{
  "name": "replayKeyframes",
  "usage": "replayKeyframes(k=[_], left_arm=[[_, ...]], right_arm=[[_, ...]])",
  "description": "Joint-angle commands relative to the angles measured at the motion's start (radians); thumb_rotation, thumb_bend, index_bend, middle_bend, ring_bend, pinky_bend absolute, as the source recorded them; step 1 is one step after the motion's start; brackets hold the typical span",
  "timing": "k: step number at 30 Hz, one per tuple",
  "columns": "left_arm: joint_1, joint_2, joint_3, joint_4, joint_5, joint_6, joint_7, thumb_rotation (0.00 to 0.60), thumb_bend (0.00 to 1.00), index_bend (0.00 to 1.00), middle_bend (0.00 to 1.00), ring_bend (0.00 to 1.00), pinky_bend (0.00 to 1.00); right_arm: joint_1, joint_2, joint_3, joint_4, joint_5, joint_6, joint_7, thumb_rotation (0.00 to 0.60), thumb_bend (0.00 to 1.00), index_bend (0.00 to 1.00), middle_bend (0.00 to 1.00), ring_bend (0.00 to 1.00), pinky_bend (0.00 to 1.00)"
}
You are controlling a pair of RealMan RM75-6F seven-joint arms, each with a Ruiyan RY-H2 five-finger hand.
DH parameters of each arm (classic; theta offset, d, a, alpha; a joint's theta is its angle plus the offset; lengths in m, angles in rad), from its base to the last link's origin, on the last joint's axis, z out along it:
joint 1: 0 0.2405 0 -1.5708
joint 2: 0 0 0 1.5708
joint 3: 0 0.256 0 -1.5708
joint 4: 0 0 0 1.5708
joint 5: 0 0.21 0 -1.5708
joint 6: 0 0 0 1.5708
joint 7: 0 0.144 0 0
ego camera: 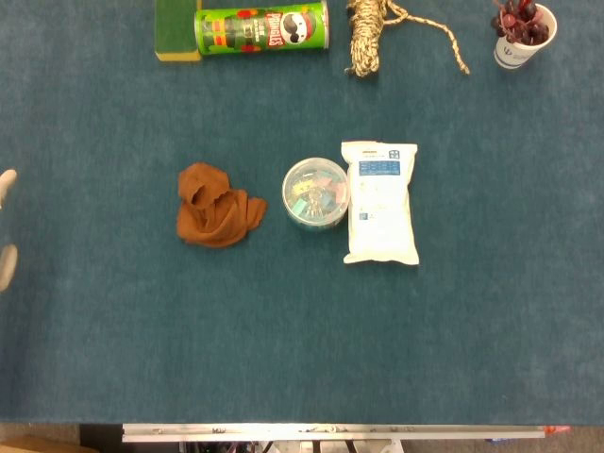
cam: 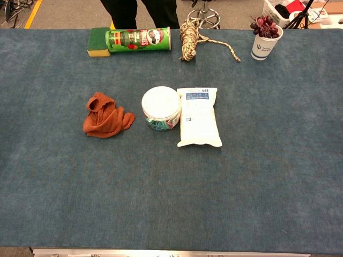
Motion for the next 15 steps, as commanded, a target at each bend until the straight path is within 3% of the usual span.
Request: replayKeyframes(k=[1,7,15], left_arm=[[0.001,-0.001,0.000,0.000,0.000,0.001,-0.005,0.600,0.75,0.00,0.00,0.00,0.00],[0.000,0.003,-0.002,-0.010,-0.001,0.000,-0.041,0.600,0.99,0.00,0.00,0.00,0.00],[0.000,0.002,-0.008,-0.024,-0.013,0.000,-0.066,0.600,1.00,0.00,0.00,0.00,0.04]], right_arm=[[0.001,0.000,0.000,-0.001,0.002,-0.003,0.003,0.600,1.00,0.01,0.00,0.00,0.05],[0.002,-0.003,0.000,0.002,-0.002,-0.001,0.005,0.600,1.00,0.01,0.00,0.00,0.05],[0.001,-0.007,0.002,0.005,-0.009,0.010,0.027,0.600,1.00,0.00,0.00,0.00,0.06]])
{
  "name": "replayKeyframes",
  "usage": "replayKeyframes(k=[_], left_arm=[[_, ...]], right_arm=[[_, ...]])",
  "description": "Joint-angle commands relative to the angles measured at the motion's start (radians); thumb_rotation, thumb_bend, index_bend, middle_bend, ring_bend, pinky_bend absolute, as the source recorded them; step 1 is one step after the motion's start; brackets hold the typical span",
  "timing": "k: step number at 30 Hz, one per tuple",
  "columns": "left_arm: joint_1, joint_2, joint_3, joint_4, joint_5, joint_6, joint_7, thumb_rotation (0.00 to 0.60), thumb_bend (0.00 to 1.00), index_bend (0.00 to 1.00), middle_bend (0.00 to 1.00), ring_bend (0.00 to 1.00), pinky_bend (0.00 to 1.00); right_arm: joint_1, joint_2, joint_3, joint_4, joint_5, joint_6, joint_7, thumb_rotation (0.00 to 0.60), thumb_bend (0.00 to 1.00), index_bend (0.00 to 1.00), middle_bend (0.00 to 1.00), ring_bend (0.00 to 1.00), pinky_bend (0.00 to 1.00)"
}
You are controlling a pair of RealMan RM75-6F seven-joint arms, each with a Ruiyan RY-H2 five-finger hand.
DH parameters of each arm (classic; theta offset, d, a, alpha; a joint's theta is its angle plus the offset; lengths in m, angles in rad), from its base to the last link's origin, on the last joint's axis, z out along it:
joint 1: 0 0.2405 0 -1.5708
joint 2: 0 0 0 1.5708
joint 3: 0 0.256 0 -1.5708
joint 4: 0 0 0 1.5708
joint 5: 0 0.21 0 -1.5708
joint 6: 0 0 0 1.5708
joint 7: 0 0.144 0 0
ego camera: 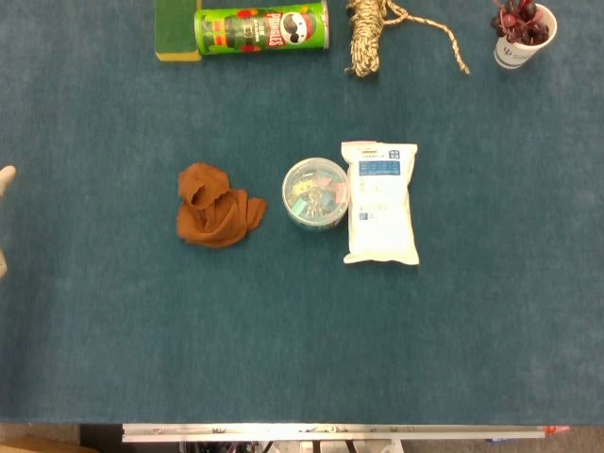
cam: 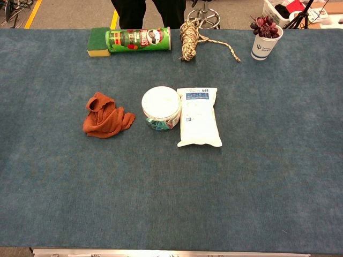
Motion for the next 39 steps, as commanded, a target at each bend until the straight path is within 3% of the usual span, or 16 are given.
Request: replayKeyframes(k=[1,8,19,28,32,39], left_arm=[[0.000,-0.001,0.000,-0.001,0.001,0.001,-0.004,0.600,1.00,0.00,0.00,0.00,0.04],[0.002,-0.002,0.003,-0.015,0.022,0.013,-0.044,0.600,1.00,0.00,0.00,0.00,0.05],[-0.061,-0.013,0.012,-0.050,0.095,-0.059,-0.270,0.600,1.00,0.02,0.00,0.00,0.07],[-0.125,-0.006,0.044,-0.086,0.209,-0.082,-0.598,0.600,1.00,0.08,0.00,0.00,0.08],[-0.170,0.007,0.068,-0.104,0.267,-0.091,-0.828,0.600,1.00,0.10,0.00,0.00,0.09],[-0.261,0.003,0.083,-0.089,0.304,-0.133,-1.108,0.600,1.00,0.14,0.04,0.02,0.13]], right_arm=[[-0.001,0.000,-0.001,0.001,-0.004,0.003,0.006,0.600,1.00,0.00,0.00,0.00,0.06],[0.003,0.013,-0.014,0.001,-0.057,0.025,0.094,0.600,1.00,0.00,0.00,0.00,0.06],[0.102,0.030,-0.062,-0.031,-0.228,-0.021,0.352,0.600,1.00,0.00,0.02,0.00,0.06],[0.206,0.015,-0.132,-0.029,-0.367,-0.045,0.667,0.600,1.00,0.00,0.03,0.00,0.08],[0.251,-0.007,-0.159,-0.002,-0.432,-0.021,0.803,0.600,1.00,0.00,0.03,0.00,0.08],[0.327,-0.033,-0.185,0.023,-0.468,-0.003,0.997,0.600,1.00,0.00,0.04,0.00,0.10]])
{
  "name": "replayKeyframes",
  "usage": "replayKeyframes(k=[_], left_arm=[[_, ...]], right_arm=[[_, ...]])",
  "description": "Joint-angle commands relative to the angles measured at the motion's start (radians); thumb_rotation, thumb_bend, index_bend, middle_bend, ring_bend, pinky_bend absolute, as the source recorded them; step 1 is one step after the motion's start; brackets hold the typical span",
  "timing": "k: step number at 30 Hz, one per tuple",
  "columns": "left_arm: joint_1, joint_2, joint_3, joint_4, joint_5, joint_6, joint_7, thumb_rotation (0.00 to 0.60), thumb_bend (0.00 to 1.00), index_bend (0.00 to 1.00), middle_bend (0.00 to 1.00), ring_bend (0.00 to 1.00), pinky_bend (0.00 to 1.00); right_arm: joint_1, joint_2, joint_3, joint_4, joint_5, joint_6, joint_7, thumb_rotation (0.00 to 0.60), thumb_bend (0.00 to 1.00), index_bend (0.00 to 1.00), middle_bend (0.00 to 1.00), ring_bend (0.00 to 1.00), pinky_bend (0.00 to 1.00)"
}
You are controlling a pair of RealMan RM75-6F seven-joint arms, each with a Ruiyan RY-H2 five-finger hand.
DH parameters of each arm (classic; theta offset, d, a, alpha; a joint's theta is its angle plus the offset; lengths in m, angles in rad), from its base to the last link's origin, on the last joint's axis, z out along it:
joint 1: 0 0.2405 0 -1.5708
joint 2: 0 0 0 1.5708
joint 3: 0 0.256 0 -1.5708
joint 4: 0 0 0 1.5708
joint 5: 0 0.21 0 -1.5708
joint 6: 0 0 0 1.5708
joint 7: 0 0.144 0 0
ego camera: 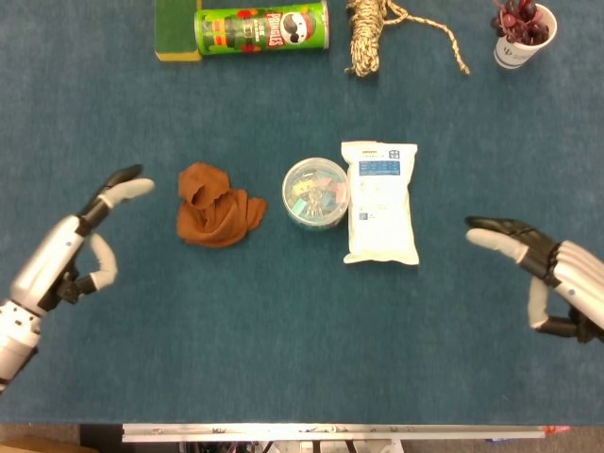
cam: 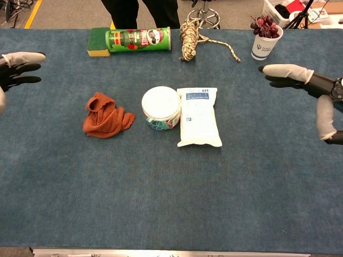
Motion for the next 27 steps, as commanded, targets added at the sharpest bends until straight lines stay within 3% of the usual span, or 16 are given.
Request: replayKeyframes(k=[1,8,13,19,27], left_arm=[[-0.084,-0.005,0.017,0.010,0.036,-0.043,-0.191,0.600,1.00,0.14,0.05,0.03,0.13],[-0.179,-0.007,0.071,0.051,0.096,-0.071,-0.552,0.600,1.00,0.18,0.13,0.08,0.18],[-0.225,-0.004,0.135,0.120,0.200,0.024,-0.841,0.600,1.00,0.20,0.15,0.10,0.20],[-0.269,-0.009,0.184,0.175,0.269,0.107,-0.986,0.600,1.00,0.22,0.16,0.11,0.22],[-0.294,-0.017,0.222,0.196,0.261,0.140,-1.003,0.600,1.00,0.25,0.17,0.12,0.22]], right_arm=[[0.056,-0.020,-0.023,0.022,-0.028,0.017,0.120,0.600,1.00,0.00,0.04,0.00,0.10],[0.127,-0.033,-0.062,0.062,-0.061,0.046,0.314,0.600,1.00,0.00,0.05,0.00,0.11],[0.150,-0.033,-0.096,0.090,-0.085,0.089,0.399,0.600,1.00,0.00,0.06,0.00,0.11],[0.164,-0.038,-0.122,0.107,-0.091,0.114,0.427,0.600,1.00,0.00,0.06,0.00,0.11],[0.170,-0.043,-0.144,0.115,-0.079,0.124,0.418,0.600,1.00,0.00,0.06,0.00,0.11]])
